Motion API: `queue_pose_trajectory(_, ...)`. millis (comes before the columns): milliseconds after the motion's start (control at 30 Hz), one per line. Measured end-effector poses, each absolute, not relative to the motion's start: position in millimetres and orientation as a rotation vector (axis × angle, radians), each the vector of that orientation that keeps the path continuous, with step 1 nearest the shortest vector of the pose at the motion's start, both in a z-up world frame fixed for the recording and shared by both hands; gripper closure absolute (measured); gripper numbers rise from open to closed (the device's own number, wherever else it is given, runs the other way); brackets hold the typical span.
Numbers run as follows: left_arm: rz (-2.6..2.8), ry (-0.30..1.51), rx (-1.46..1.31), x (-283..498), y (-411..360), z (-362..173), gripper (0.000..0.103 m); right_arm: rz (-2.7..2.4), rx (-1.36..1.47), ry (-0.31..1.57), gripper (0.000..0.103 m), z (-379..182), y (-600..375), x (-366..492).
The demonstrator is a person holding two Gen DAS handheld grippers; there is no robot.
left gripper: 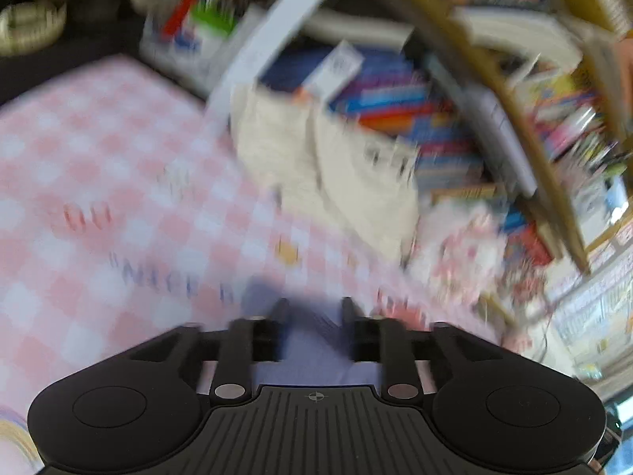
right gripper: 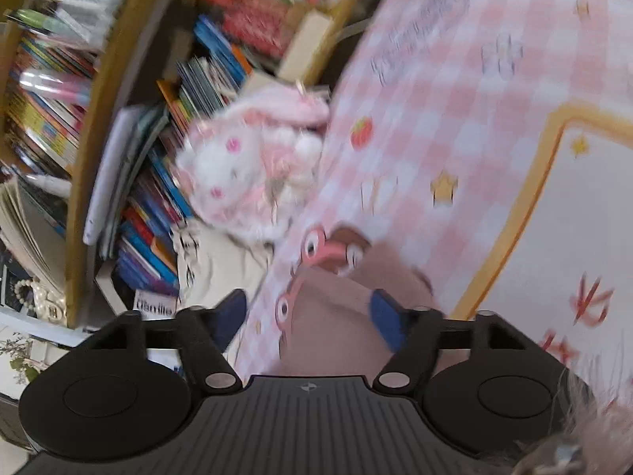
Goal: Fold clothes
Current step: 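Lay the hem down near the collar and open both tools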
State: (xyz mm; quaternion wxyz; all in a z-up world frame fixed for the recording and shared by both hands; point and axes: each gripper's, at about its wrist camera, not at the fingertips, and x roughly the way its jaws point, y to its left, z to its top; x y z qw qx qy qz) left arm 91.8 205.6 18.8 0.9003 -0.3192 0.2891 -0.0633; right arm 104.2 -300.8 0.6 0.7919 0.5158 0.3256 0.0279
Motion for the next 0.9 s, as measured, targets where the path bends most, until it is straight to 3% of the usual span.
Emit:
queue_pose_trajectory(33,-0.12,0.544,-0.643,84.2,209.1,24.5,0.038,0.062,1.09,0.686,0.032,3.5,-304.2,103.2)
queue_pose_trajectory(67,-0.111,0.498,-0.621,76.6,212.5,29.3,0.035,0.062,1.048,0.676,0.032,7.8,-308.6,101.6)
queue_pose_trajectory(567,-0.123,0.706,-0.303,83.0,178.7,-14.1,0.039,0.13,0.163,0.786,0.033,4.3,-243.6,110.5)
queue_pose_trajectory(633,-0.12,0.72,-0.287,89.4,175.3,-15.6,0.049,0.129,0.096,0.81,0.039,-1.7,-233.5,119.9)
queue_pose_trajectory(667,-0.129,0.725,-0.288,91.2,174.1,-15.9,0.059,0.134,0.078,0.817,0.048,-4.2,-230.6,123.6)
queue_pose_trajectory(700,-0.137,0.73,-0.289,93.0,172.9,-16.1,0.066,0.15,0.072,0.833,0.07,-6.7,-228.6,126.9)
queue_pose_trajectory(733,-0.14,0.736,-0.284,94.4,171.8,-16.2,0.088,0.167,0.067,0.849,0.093,-9.3,-226.7,130.1)
queue_pose_trajectory(767,-0.137,0.742,-0.272,95.4,170.8,-16.1,0.097,0.19,0.076,0.862,0.095,-10.5,-226.3,131.4)
queue_pose_trajectory(900,-0.175,0.665,-0.372,83.8,177.2,3.5,0.098,0.172,0.248,0.808,0.096,9.0,-247.8,113.9)
